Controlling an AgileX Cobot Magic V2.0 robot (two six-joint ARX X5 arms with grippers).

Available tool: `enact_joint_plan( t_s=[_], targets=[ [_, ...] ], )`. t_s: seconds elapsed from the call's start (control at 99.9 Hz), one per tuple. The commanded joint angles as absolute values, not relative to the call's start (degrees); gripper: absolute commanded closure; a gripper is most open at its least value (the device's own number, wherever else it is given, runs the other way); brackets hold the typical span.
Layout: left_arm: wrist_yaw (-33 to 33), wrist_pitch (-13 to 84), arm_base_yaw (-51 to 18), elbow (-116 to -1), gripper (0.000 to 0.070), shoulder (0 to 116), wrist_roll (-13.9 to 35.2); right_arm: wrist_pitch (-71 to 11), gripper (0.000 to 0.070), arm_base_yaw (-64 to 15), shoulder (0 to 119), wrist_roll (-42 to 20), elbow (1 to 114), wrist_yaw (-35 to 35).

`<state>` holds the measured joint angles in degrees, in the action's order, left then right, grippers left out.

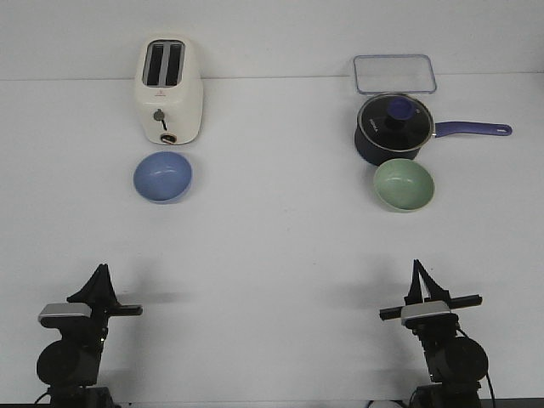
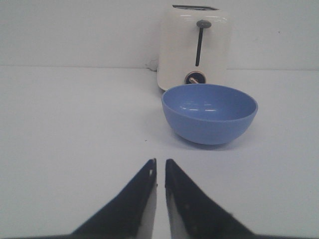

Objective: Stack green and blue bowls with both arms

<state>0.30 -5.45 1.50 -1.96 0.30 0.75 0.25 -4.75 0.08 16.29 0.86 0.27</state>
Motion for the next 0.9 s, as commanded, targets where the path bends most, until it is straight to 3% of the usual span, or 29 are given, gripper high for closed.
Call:
enact_joint_plan(
  t_s=[0.0,0.681,0.891],
  targets=[
    [0.4,-6.1,1.5,-0.9,0.0685,0.2,0.7,0.8,0.0700,-4.7,0.1,16.6,0.7,0.4],
    [0.5,-6.1,1.5,-0.9,0.0686,0.2,0.7,0.9,0.0700,-4.7,0.1,16.4,0.7,0.4],
    [0.4,-6.1,1.5,-0.9,0.0686,0.2,0.7,4.1,0.0700,-4.7,0.1,8.5,0.7,-3.5]
  ],
)
